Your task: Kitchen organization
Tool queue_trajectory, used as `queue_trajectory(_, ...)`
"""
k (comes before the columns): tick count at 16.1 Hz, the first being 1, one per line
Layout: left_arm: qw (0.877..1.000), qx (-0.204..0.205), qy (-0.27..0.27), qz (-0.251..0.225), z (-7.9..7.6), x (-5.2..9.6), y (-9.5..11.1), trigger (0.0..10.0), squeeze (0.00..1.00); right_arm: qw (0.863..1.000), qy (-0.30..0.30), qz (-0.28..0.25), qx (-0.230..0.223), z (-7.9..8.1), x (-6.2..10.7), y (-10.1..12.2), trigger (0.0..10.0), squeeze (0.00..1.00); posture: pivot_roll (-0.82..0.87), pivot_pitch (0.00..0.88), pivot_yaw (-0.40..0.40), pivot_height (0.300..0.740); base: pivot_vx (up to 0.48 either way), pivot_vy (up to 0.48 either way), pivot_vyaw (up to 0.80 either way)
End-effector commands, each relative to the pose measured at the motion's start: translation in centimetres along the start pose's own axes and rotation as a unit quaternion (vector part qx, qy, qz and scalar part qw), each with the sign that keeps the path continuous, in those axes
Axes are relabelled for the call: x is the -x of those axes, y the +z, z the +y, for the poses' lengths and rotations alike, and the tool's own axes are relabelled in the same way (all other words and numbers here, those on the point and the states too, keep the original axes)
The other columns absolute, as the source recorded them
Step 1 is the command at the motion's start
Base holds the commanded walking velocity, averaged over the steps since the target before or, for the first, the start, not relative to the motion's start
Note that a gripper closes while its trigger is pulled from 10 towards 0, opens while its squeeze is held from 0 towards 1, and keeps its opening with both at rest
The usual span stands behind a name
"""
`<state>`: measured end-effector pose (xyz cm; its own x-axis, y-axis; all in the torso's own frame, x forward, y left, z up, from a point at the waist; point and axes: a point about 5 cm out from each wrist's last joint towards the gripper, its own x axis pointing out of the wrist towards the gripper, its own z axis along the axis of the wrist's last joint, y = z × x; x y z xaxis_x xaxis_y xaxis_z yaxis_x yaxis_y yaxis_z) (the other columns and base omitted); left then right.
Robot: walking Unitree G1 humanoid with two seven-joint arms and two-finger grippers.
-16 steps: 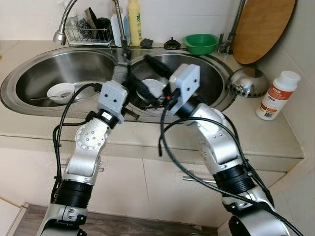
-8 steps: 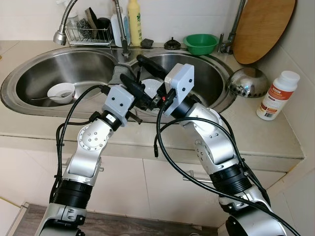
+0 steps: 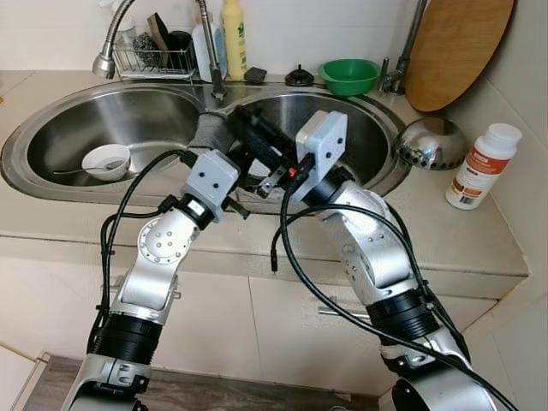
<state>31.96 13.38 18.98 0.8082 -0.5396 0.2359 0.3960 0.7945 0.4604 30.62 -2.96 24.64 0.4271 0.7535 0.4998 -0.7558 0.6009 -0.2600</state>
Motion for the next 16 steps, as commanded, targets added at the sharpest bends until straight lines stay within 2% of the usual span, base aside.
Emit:
queue_trajectory(1,1.000,-0.010,0.005,-0.016,0.3,-0.3,0.5,10.0,1.00,1.000,0.017,-0.004,-0.015,0.9,-0.4,-0.1,0.0,0.00,0.03,0.011,0.021,0.740,0.000,0.000,0.00)
queue_trajectory(5,0.998,-0.015,0.045,-0.036,1.5,-0.2,1.0,10.0,1.00,1.000,0.001,-0.005,-0.014,0.6,-0.4,-0.1,0.0,0.00,0.03,0.012,0.023,0.740,0.000,0.000,0.00)
queue_trajectory(7,0.997,-0.015,0.055,-0.042,2.0,-0.2,1.3,10.0,1.00,1.000,-0.027,-0.012,-0.005,-0.1,-0.3,0.0,0.0,0.00,0.04,0.011,0.022,0.740,0.000,0.000,0.00)
queue_trajectory(8,0.999,-0.002,0.031,-0.044,1.5,0.0,1.3,10.0,1.00,0.996,-0.082,-0.022,0.010,-1.5,-0.4,0.4,0.0,0.00,0.04,0.012,0.023,0.740,0.000,0.000,0.00)
queue_trajectory(9,0.999,0.003,0.019,-0.047,1.1,0.1,1.4,10.0,1.00,0.994,-0.107,-0.026,0.015,-2.2,-0.4,0.6,0.0,0.00,0.04,0.012,0.023,0.740,0.000,0.000,0.00)
queue_trajectory(10,0.999,0.014,-0.005,-0.048,0.2,0.3,1.4,10.0,1.00,0.986,-0.158,-0.038,0.027,-3.6,-0.3,1.1,0.0,0.00,0.04,0.013,0.023,0.740,0.000,0.000,0.00)
queue_trajectory(11,0.999,0.017,-0.016,-0.046,-0.1,0.4,1.3,10.0,1.00,0.983,-0.178,-0.043,0.032,-4.2,-0.2,1.4,0.0,0.00,0.04,0.013,0.023,0.740,0.000,0.000,0.00)
queue_trajectory(12,0.998,0.027,-0.043,-0.038,-1.0,0.6,1.1,10.0,1.00,0.973,-0.221,-0.053,0.043,-5.5,0.0,1.8,0.0,0.00,0.04,0.012,0.022,0.740,0.000,0.000,0.00)
queue_trajectory(13,0.997,0.029,-0.060,-0.033,-1.6,0.7,1.0,10.0,0.80,0.966,-0.247,-0.057,0.052,-6.2,0.2,2.1,0.0,0.00,0.04,0.012,0.022,0.740,0.000,0.000,0.00)
queue_trajectory(14,0.998,0.020,-0.055,-0.028,-1.6,0.9,0.8,10.0,0.00,0.963,-0.258,-0.057,0.059,-6.5,0.2,2.2,0.0,0.00,0.04,0.012,0.022,0.740,0.000,0.000,0.00)
queue_trajectory(16,0.999,0.011,-0.037,-0.022,-1.0,0.9,0.7,10.0,0.00,0.959,-0.266,-0.045,0.088,-6.8,0.3,2.0,0.0,0.00,0.04,0.010,0.021,0.740,0.000,0.000,0.00)
